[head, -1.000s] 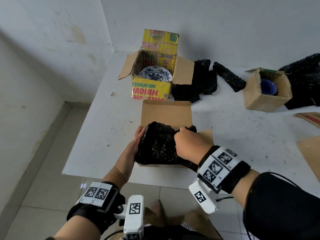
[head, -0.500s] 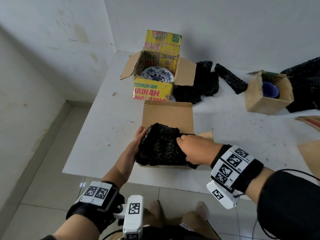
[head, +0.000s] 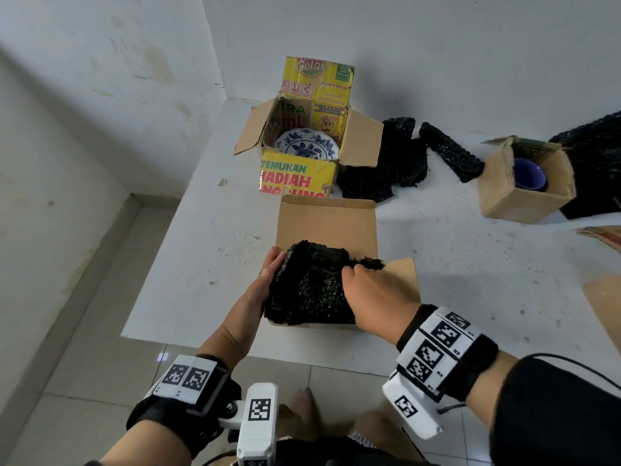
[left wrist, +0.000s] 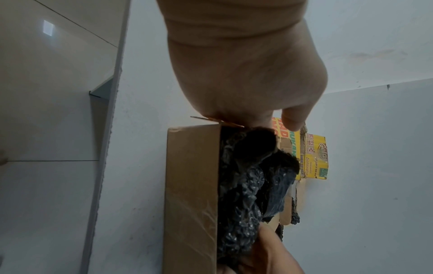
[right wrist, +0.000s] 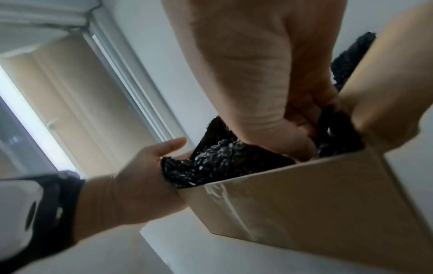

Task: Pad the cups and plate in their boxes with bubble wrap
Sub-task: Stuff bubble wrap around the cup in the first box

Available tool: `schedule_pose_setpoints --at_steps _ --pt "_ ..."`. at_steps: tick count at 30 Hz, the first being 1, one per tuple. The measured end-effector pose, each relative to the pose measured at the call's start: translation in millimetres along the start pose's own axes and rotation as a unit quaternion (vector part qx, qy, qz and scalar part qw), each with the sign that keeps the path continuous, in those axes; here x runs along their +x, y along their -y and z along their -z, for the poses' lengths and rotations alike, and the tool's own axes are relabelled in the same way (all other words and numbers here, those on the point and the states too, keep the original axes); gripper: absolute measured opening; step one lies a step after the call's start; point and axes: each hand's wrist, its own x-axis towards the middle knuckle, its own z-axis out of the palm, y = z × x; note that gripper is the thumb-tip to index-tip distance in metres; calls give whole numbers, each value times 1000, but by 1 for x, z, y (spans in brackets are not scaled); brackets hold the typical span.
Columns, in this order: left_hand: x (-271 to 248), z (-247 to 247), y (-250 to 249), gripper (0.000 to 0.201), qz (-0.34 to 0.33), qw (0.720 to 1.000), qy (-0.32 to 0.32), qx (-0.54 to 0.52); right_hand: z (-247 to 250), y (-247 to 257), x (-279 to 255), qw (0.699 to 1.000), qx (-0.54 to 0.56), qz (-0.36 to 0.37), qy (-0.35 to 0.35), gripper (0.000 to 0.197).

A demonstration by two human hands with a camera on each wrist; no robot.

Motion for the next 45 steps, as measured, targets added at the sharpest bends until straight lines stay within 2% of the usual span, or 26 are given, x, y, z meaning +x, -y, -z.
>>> schedule_pose_setpoints --at_steps 3,6,8,11,13,17,19,21,24,28,32,35,38,43,45 --pt "1 2 1 61 -2 1000 -3 -4 -4 4 3 996 70 -38 30 38" --pt "1 4 3 56 -4 1000 3 -14 6 -8 5 993 99 -39 51 27" --pt "1 5 4 58 -6 1000 5 -13 19 -15 6 992 111 -43 45 28" --pt "2 5 3 61 -9 1000 2 -5 32 -15 6 993 74 -35 -80 14" --pt "2 6 4 59 -8 1000 1 -9 31 -8 5 990 59 -13 -124 2" --pt "2 3 1 51 -5 1000 0 -28 2 -2 12 990 43 15 -136 32" --pt "1 2 0 54 -3 999 1 -42 -8 -2 13 984 48 13 -171 38" --pt "2 2 1 60 -4 1000 -2 -30 -17 -1 13 982 67 13 -178 46" --pt "3 3 4 62 -2 999 -2 -34 -26 -1 11 981 106 20 -162 57" --pt "3 5 7 54 0 999 -7 -34 -25 -4 12 978 111 38 -172 47" --pt "3 3 7 47 2 1000 -10 -26 -25 -3 17 977 117 36 -175 47" --pt "3 2 7 47 5 999 -11 -38 -18 -4 21 979 107 16 -175 41" --pt "5 1 8 47 5 999 -16 -41 -10 -2 22 985 92 -13 -145 34" --pt "5 -1 10 47 2 999 -27 -33 1 -1 26 977 159 -41 -132 30" --pt "6 0 11 47 3 999 -28 -29 2 -1 25 979 152 -51 -122 31"
